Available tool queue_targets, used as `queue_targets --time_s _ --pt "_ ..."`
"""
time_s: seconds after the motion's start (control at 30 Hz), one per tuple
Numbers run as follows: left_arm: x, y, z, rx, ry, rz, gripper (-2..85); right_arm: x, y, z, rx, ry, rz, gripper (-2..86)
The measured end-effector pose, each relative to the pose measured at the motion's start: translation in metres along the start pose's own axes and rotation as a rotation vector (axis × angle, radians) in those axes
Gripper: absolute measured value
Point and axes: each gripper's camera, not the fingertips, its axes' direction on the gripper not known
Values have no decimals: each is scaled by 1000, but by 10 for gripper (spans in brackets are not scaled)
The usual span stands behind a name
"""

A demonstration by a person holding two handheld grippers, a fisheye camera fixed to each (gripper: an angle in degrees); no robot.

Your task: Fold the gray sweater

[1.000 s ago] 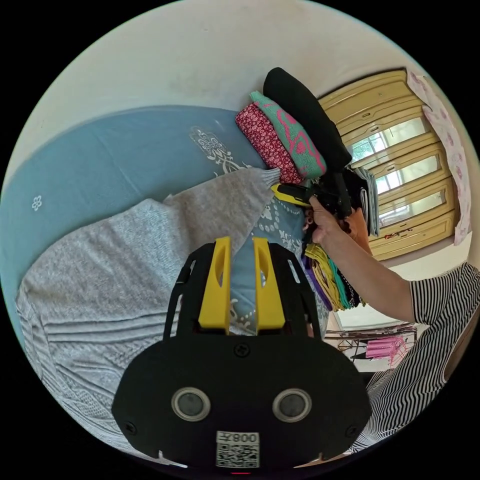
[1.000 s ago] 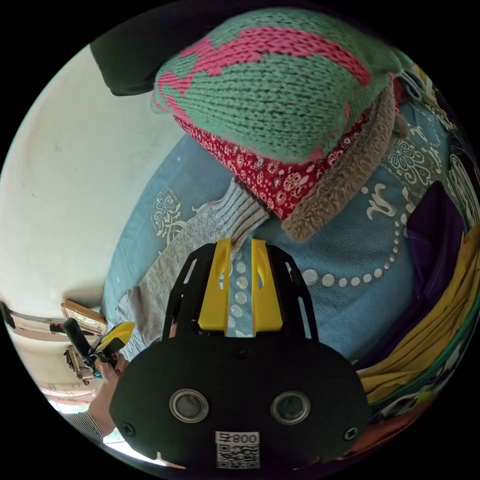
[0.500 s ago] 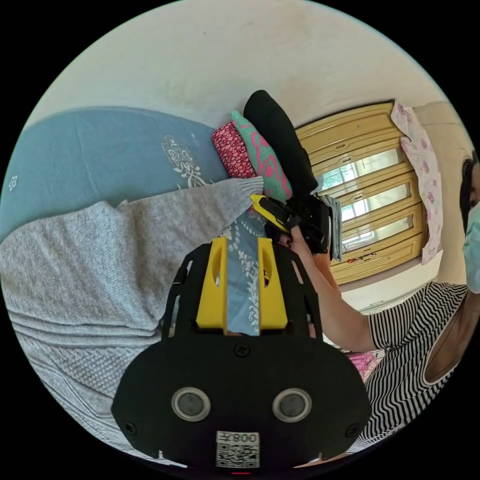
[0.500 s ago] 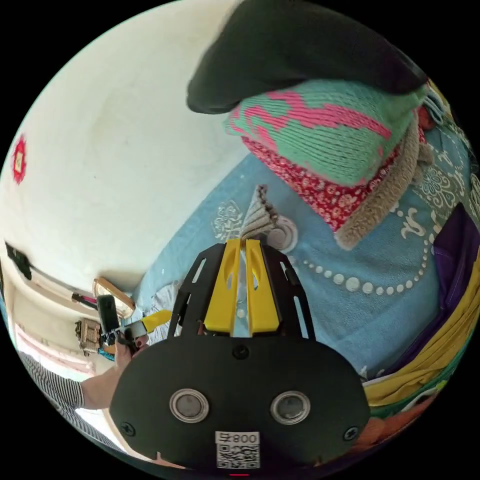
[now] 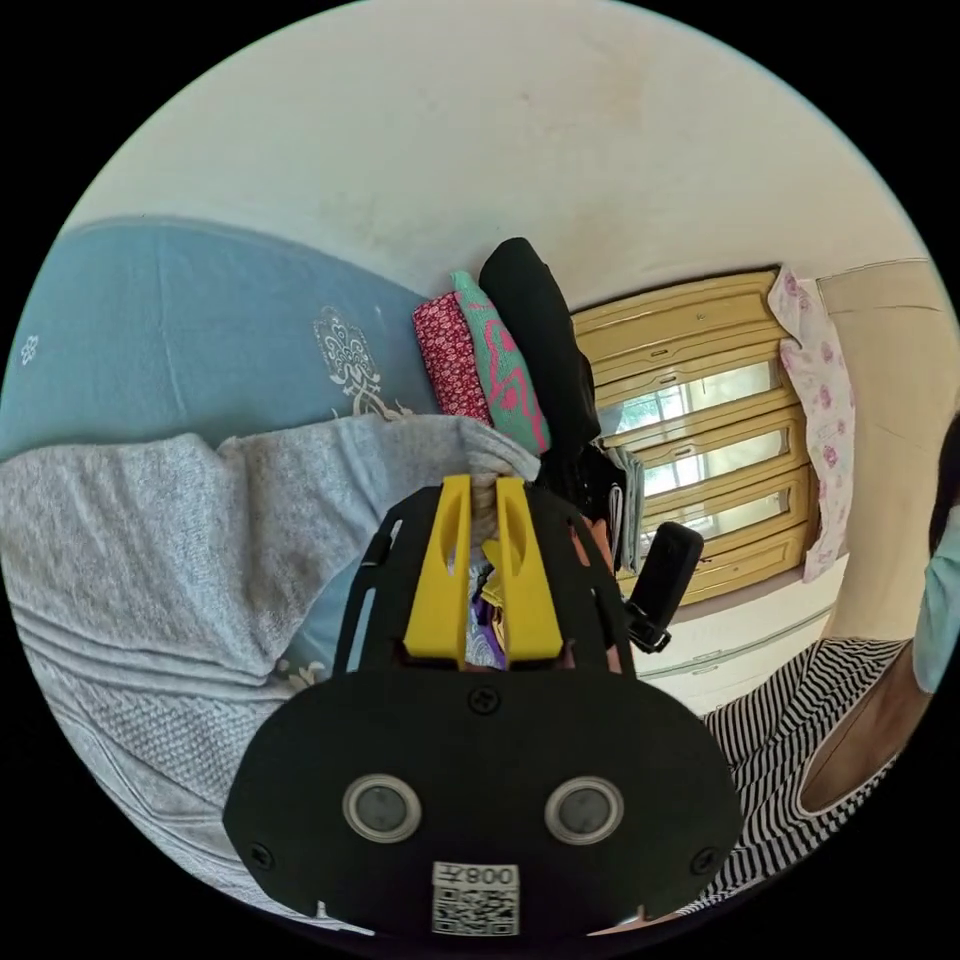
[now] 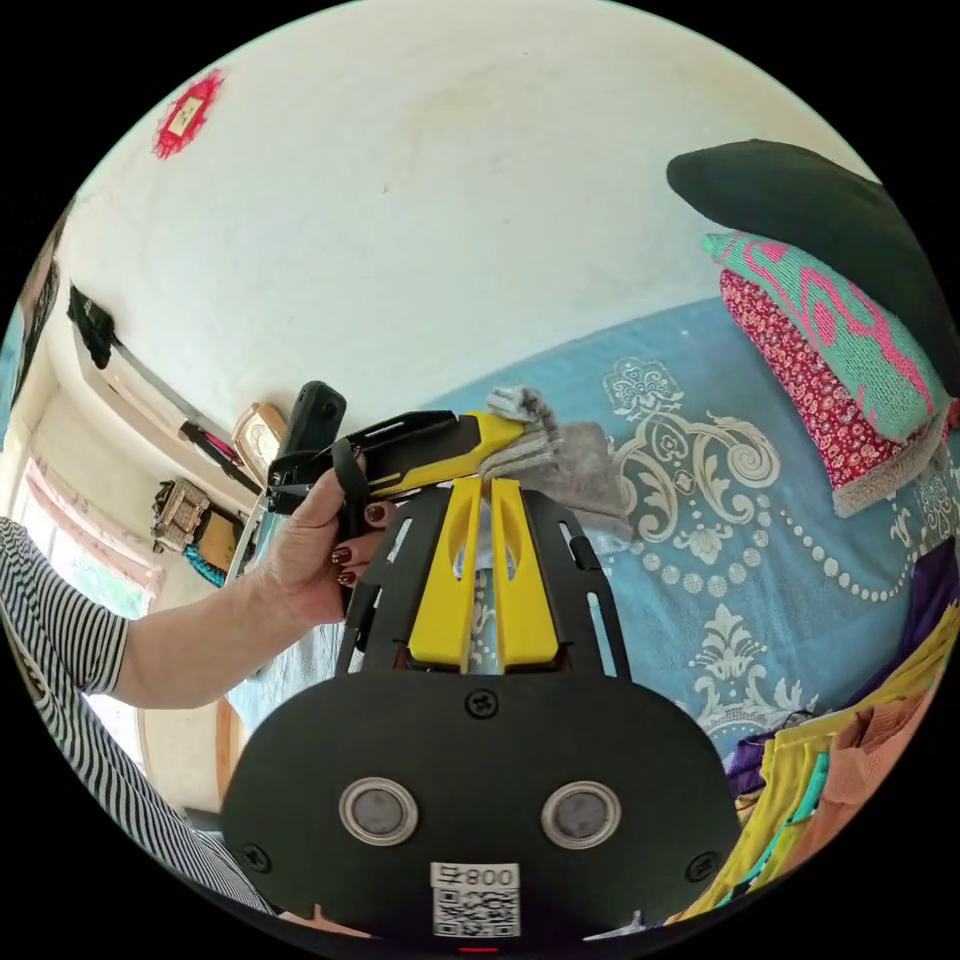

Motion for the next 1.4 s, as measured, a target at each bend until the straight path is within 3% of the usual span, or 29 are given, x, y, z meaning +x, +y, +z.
queue_targets --time_s 0.2,0.53,0.97,1.4 --pt "2 72 -112 177 42 8 36 -112 6 40 -74 -177 -150 17" --pt "-33 225 -278 370 -90 -183 33 -292 56 192 -338 -421 -336 17" --pt "-68 358 -382 481 -161 -294 35 -424 117 315 -517 -483 -433 18" --pt "-100 453 -431 536 -205 -440 68 -508 181 413 -664 -332 -573 19"
